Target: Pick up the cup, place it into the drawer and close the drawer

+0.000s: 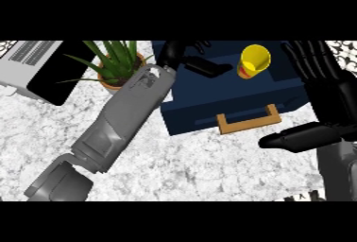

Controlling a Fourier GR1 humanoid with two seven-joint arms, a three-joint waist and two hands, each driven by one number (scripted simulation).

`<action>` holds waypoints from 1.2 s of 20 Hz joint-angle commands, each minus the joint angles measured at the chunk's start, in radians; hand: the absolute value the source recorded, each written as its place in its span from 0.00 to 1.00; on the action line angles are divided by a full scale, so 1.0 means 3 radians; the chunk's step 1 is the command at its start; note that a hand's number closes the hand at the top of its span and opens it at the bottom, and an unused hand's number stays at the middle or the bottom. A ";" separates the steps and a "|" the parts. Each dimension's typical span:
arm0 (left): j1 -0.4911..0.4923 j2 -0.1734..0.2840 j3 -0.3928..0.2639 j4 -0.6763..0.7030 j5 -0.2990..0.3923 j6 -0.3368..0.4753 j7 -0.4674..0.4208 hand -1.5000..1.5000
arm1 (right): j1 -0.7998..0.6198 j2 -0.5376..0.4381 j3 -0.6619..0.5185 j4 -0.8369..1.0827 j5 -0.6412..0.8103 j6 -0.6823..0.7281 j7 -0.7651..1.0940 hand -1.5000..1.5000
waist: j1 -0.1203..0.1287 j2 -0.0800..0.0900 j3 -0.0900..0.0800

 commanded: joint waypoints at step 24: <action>0.0085 -0.0001 0.0234 -0.0150 0.1262 0.0125 -0.1027 0.00 | 0.0389 -0.0648 0.1220 0.0050 0.1202 0.0945 0.0130 0.00 | 0.0472 -0.0112 -0.0002</action>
